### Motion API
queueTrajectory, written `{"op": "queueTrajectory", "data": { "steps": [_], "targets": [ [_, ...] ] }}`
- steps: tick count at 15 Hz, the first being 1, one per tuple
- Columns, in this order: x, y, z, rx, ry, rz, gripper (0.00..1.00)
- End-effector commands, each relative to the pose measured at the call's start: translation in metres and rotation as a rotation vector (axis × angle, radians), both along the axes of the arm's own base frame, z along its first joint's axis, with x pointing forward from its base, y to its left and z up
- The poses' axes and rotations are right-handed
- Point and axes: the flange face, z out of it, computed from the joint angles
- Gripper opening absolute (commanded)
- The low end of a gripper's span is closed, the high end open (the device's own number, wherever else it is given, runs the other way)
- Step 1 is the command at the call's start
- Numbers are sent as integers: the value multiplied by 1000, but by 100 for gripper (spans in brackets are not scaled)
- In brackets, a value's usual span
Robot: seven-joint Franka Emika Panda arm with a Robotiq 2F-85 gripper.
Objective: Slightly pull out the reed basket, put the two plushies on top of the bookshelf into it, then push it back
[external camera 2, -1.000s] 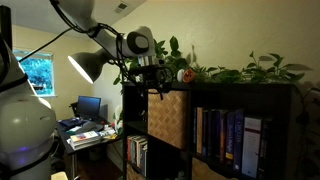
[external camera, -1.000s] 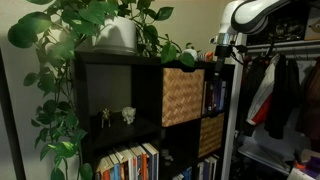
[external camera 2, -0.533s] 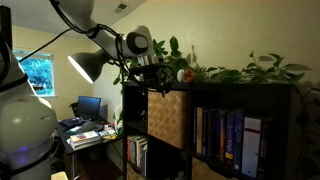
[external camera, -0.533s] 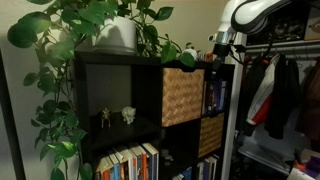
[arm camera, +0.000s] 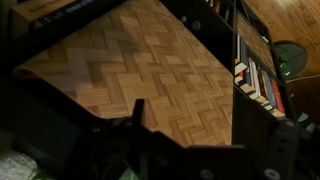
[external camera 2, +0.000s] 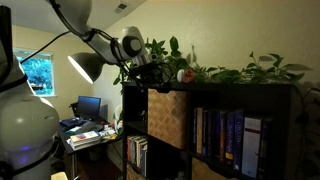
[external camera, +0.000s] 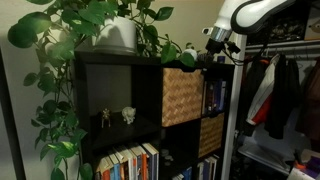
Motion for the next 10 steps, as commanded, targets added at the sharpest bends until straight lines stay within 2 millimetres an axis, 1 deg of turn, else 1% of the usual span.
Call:
{"op": "queueTrajectory", "data": {
  "steps": [1,5,10],
  "targets": [
    [5,15,-9,-9,-59,79,100],
    [15,26,-21,9,-108,123,100],
    [30,34,-33,16,-176,160,100]
  ]
}}
